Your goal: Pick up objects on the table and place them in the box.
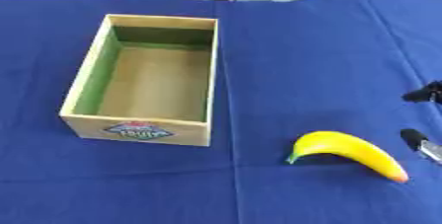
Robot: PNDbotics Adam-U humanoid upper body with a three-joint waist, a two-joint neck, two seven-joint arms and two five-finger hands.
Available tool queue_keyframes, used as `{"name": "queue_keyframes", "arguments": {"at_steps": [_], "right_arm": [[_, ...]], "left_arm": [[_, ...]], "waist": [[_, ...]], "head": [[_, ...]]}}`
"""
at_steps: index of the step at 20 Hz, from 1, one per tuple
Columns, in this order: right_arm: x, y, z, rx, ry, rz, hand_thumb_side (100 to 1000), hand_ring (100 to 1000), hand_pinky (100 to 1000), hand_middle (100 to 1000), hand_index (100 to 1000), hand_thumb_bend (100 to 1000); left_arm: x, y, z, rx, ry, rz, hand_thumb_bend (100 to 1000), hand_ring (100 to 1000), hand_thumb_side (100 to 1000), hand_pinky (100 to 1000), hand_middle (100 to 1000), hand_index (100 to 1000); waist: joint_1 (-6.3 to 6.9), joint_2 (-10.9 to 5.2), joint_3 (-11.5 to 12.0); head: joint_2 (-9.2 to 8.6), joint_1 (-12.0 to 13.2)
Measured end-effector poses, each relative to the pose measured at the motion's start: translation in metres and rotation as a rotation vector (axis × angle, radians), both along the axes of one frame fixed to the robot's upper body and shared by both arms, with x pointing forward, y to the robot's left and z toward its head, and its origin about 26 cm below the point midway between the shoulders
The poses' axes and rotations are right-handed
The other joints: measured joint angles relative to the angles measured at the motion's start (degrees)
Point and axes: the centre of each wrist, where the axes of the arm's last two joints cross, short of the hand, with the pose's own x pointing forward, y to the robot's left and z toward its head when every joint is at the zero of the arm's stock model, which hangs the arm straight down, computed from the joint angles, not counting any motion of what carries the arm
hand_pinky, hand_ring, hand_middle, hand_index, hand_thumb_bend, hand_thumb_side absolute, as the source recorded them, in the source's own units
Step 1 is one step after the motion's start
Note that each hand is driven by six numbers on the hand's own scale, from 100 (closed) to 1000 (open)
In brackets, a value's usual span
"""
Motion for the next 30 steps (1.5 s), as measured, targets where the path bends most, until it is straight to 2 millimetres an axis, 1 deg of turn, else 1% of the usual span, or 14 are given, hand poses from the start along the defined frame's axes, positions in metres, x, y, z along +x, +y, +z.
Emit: {"name": "queue_keyframes", "arguments": {"at_steps": [1, 3, 4, 8, 11, 15, 21, 25, 27, 28, 30], "right_arm": [[0.0, 0.0, -0.001, 0.001, 0.004, 0.0, 988, 832, 816, 674, 879, 351], [0.001, 0.002, 0.001, 0.008, 0.01, 0.002, 974, 841, 824, 673, 874, 381], [0.002, 0.004, 0.002, 0.012, 0.014, 0.004, 942, 844, 831, 670, 874, 421], [0.005, 0.008, 0.005, 0.021, 0.055, 0.006, 892, 850, 833, 650, 888, 471], [0.007, 0.012, 0.007, 0.028, 0.089, 0.004, 856, 857, 840, 658, 900, 500], [0.009, 0.017, 0.01, 0.032, 0.129, 0.011, 843, 857, 835, 656, 897, 491], [0.012, 0.025, 0.012, 0.032, 0.159, 0.012, 815, 854, 827, 642, 867, 471], [0.015, 0.033, 0.012, 0.03, 0.173, 0.016, 786, 855, 830, 623, 855, 432], [0.016, 0.036, 0.012, 0.025, 0.178, 0.017, 783, 855, 830, 621, 855, 428], [0.016, 0.038, 0.012, 0.025, 0.18, 0.019, 766, 853, 828, 606, 846, 399], [0.017, 0.041, 0.012, 0.02, 0.186, 0.022, 758, 853, 828, 605, 842, 387]], "left_arm": [[0.0, 0.0, 0.0, 0.0, 0.0, 0.0, 100, 698, 1000, 550, 767, 904], [0.0, 0.0, 0.0, 0.001, -0.001, -0.003, 100, 698, 1000, 550, 767, 904], [0.0, 0.0, 0.001, 0.002, -0.002, -0.004, 100, 698, 1000, 550, 767, 904], [0.0, -0.002, 0.001, 0.005, 0.001, -0.012, 100, 698, 1000, 549, 766, 904], [0.0, -0.002, 0.001, 0.005, 0.003, -0.014, 100, 698, 1000, 549, 767, 904], [0.0, -0.002, 0.001, 0.005, 0.004, -0.016, 100, 698, 1000, 549, 766, 904], [0.001, -0.002, 0.001, 0.007, 0.006, -0.02, 100, 699, 1000, 548, 766, 903], [0.001, -0.003, 0.0, 0.01, 0.011, -0.025, 100, 699, 1000, 548, 765, 903], [0.001, -0.003, 0.0, 0.01, 0.011, -0.026, 100, 699, 1000, 548, 765, 903], [0.001, -0.003, 0.0, 0.01, 0.012, -0.026, 100, 699, 1000, 548, 766, 902], [0.001, -0.003, 0.0, 0.011, 0.012, -0.026, 100, 699, 1000, 548, 766, 902]], "waist": [[0.0, 0.0, 0.03], [0.01, 0.0, 0.36], [0.02, 0.01, 0.44], [-0.01, 0.02, 0.58], [-0.04, 0.07, 0.73], [-0.21, 0.13, 0.75], [-0.29, 0.27, 0.74], [-0.42, 0.27, 0.77], [-0.61, 0.27, 0.77], [-0.67, 0.27, 0.76], [-0.82, 0.27, 0.65]], "head": [[0.0, -0.07], [0.0, -0.31], [-0.01, -0.36], [-0.01, -0.56], [-0.01, -0.67], [-0.04, -0.79], [-0.46, -0.9], [-0.48, -1.11], [-0.48, -1.12], [-0.48, -1.12], [-0.48, -1.12]]}}
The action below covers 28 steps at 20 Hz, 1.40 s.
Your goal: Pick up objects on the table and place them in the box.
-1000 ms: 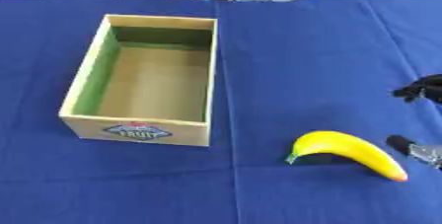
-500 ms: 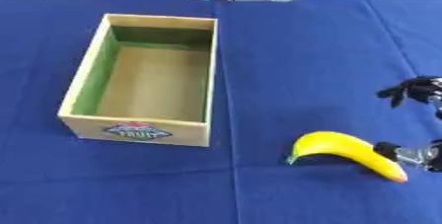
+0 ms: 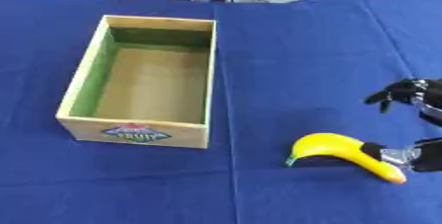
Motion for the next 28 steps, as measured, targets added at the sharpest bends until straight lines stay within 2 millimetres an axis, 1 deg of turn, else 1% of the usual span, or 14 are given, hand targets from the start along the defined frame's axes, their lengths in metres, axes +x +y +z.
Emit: {"name": "queue_keyframes", "arguments": {"at_steps": [3, 6, 7, 9, 15, 17, 18, 19, 20, 22, 23, 28], "right_arm": [[0.001, 0.006, -0.001, -0.004, 0.014, 0.008, 734, 852, 827, 593, 838, 369], [0.003, 0.012, -0.002, -0.009, 0.033, 0.019, 715, 852, 826, 584, 839, 379], [0.003, 0.014, -0.002, -0.01, 0.04, 0.022, 688, 850, 823, 572, 832, 386], [0.004, 0.017, -0.003, -0.018, 0.055, 0.024, 668, 849, 821, 562, 827, 388], [0.005, 0.026, -0.006, -0.035, 0.093, 0.03, 664, 847, 816, 553, 814, 379], [0.006, 0.028, -0.007, -0.036, 0.104, 0.03, 658, 846, 814, 550, 810, 362], [0.006, 0.029, -0.007, -0.037, 0.106, 0.028, 650, 846, 813, 549, 807, 352], [0.006, 0.03, -0.008, -0.038, 0.109, 0.027, 619, 845, 812, 547, 805, 360], [0.006, 0.031, -0.008, -0.04, 0.112, 0.024, 641, 844, 811, 547, 804, 344], [0.006, 0.032, -0.009, -0.04, 0.115, 0.018, 636, 841, 806, 544, 804, 319], [0.006, 0.032, -0.009, -0.041, 0.116, 0.014, 624, 841, 806, 543, 806, 313], [0.005, 0.033, -0.013, -0.047, 0.127, -0.009, 622, 842, 804, 537, 809, 306]], "left_arm": [[0.0, 0.0, 0.0, 0.001, 0.001, 0.0, 100, 699, 1000, 548, 766, 902], [0.0, 0.0, -0.001, 0.001, 0.003, 0.0, 100, 699, 1000, 548, 766, 902], [0.0, 0.0, -0.001, 0.001, 0.003, 0.0, 100, 699, 1000, 548, 766, 902], [0.0, 0.0, -0.001, 0.001, 0.004, 0.0, 100, 699, 1000, 549, 766, 902], [0.0, 0.0, -0.001, 0.002, 0.005, 0.0, 100, 700, 1000, 549, 766, 902], [0.0, 0.0, -0.001, 0.002, 0.005, 0.0, 100, 700, 1000, 549, 766, 902], [0.0, 0.0, -0.001, 0.002, 0.005, 0.0, 100, 700, 1000, 549, 766, 902], [0.0, 0.001, -0.002, 0.003, 0.005, 0.0, 100, 700, 1000, 549, 766, 902], [0.0, 0.001, -0.002, 0.003, 0.006, 0.0, 100, 700, 1000, 549, 766, 902], [0.0, 0.001, -0.002, 0.003, 0.006, 0.0, 100, 700, 1000, 549, 766, 902], [0.0, 0.001, -0.002, 0.003, 0.007, 0.0, 100, 700, 1000, 549, 766, 902], [0.0, 0.001, -0.002, 0.003, 0.007, 0.0, 100, 701, 1000, 549, 766, 902]], "waist": [[-0.22, 0.0, -0.22], [-0.34, 0.0, -0.3], [-0.38, 0.0, -0.3], [-0.47, 0.0, -0.31], [-0.53, -0.01, -0.68], [-0.53, -0.01, -0.68], [-0.53, -0.01, -0.68], [-0.53, -0.02, -0.67], [-0.53, -0.02, -0.67], [-0.53, -0.02, -0.66], [-0.53, -0.02, -0.65], [-0.46, -0.02, -0.6]], "head": [[0.0, -0.01], [0.0, -0.03], [0.0, -0.04], [0.0, -0.13], [0.0, -0.16], [0.0, -0.17], [0.0, -0.18], [0.0, -0.19], [0.01, -0.19], [0.01, -0.19], [0.01, -0.19], [0.01, -0.2]]}}
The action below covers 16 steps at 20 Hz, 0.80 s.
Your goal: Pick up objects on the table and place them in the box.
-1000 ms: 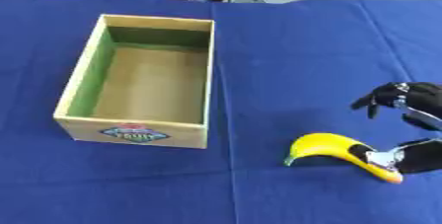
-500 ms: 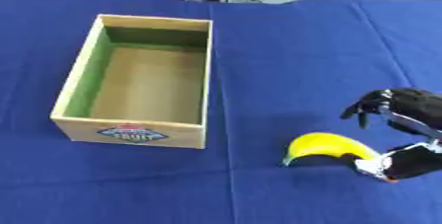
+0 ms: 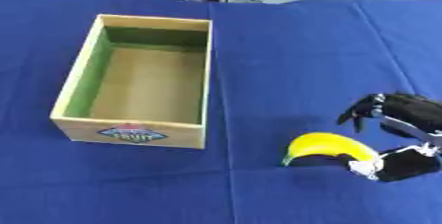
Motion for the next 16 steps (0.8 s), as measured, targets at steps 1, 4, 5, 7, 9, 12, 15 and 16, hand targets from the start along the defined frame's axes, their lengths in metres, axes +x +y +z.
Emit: {"name": "queue_keyframes", "arguments": {"at_steps": [1, 4, 5, 7, 9, 12, 15, 16], "right_arm": [[-0.0002, 0.0001, -0.0009, -0.002, 0.003, -0.006, 620, 841, 802, 535, 808, 308], [-0.0006, 0.0007, -0.0033, 0.0, 0.017, -0.018, 613, 842, 802, 531, 814, 305], [-0.0006, 0.001, -0.0035, -0.001, 0.02, -0.021, 613, 843, 802, 532, 815, 307], [-0.0005, 0.0018, -0.004, -0.001, 0.025, -0.026, 606, 844, 802, 532, 815, 311], [-0.0006, 0.0022, -0.0046, -0.002, 0.032, -0.033, 604, 843, 801, 532, 813, 319], [-0.0012, 0.0025, -0.0071, -0.003, 0.045, -0.042, 601, 840, 796, 522, 775, 323], [-0.0011, 0.003, -0.0075, -0.003, 0.043, -0.046, 593, 830, 785, 500, 711, 336], [-0.0011, 0.0031, -0.0075, -0.005, 0.039, -0.048, 593, 826, 780, 494, 699, 322]], "left_arm": [[0.0, 0.0, 0.0, 0.0, 0.0, 0.0, 100, 701, 1000, 549, 766, 902], [0.0, 0.0, 0.0, 0.0, 0.0, 0.0, 100, 701, 1000, 549, 766, 902], [0.0, 0.0, 0.0, 0.001, 0.001, 0.0, 100, 702, 1000, 549, 766, 902], [0.0, 0.0, 0.0, 0.001, 0.001, -0.001, 100, 702, 1000, 550, 766, 902], [0.0, 0.0, 0.0, 0.002, 0.002, -0.001, 100, 702, 1000, 550, 767, 902], [0.0, 0.0, 0.0, 0.004, 0.003, -0.002, 100, 702, 1000, 550, 767, 902], [0.0, 0.0, 0.0, 0.005, 0.003, -0.003, 100, 702, 1000, 550, 767, 902], [0.0, 0.0, 0.0, 0.006, 0.003, -0.003, 100, 702, 1000, 550, 767, 902]], "waist": [[0.03, 0.0, 0.05], [0.15, 0.0, 0.25], [0.18, 0.0, 0.26], [0.23, 0.0, 0.29], [0.32, 0.0, 0.37], [0.33, 0.0, 0.54], [0.34, 0.01, 0.58], [0.34, 0.01, 0.58]], "head": [[0.0, -0.01], [0.0, -0.03], [0.0, -0.06], [0.0, -0.2], [0.0, -0.33], [0.0, -0.44], [0.0, -0.45], [0.0, -0.45]]}}
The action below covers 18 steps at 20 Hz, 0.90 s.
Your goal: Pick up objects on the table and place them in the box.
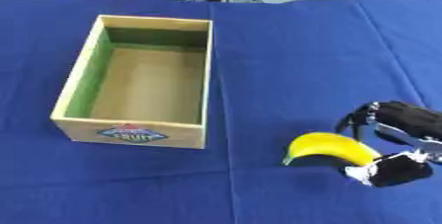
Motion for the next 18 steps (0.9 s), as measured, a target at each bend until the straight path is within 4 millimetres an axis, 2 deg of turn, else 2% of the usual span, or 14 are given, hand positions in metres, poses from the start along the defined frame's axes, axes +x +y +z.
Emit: {"name": "queue_keyframes", "arguments": {"at_steps": [3, 11, 12, 15, 18], "right_arm": [[0.0001, 0.0004, -0.0002, -0.001, -0.012, -0.003, 589, 821, 774, 484, 685, 324], [0.0001, 0.001, -0.0007, 0.0, -0.02, -0.016, 594, 776, 760, 459, 677, 255], [0.0001, 0.001, -0.0007, 0.0, -0.02, -0.016, 592, 775, 759, 459, 688, 243], [0.0004, 0.0006, 0.0004, 0.002, -0.026, -0.018, 572, 788, 772, 473, 798, 277], [0.0006, 0.0003, 0.0011, 0.003, -0.035, -0.02, 563, 791, 775, 477, 832, 316]], "left_arm": [[0.0, 0.0, 0.0, 0.002, 0.001, -0.001, 100, 703, 1000, 550, 767, 900], [0.0, 0.0, 0.0, 0.005, 0.004, -0.003, 100, 704, 1000, 550, 767, 900], [0.0, 0.0, 0.0, 0.005, 0.004, -0.003, 100, 704, 1000, 550, 767, 900], [0.0, 0.0, 0.0, 0.006, 0.005, -0.003, 100, 704, 1000, 550, 768, 900], [0.0, 0.0, 0.0, 0.008, 0.004, -0.004, 100, 704, 1000, 550, 768, 900]], "waist": [[0.0, 0.02, -0.01], [0.1, 0.08, 0.01], [0.13, 0.1, 0.0], [0.15, 0.29, -0.03], [0.18, 0.36, -0.06]], "head": [[0.0, 0.0], [-0.01, -0.06], [-0.01, -0.07], [-0.01, -0.08], [-0.01, -0.1]]}}
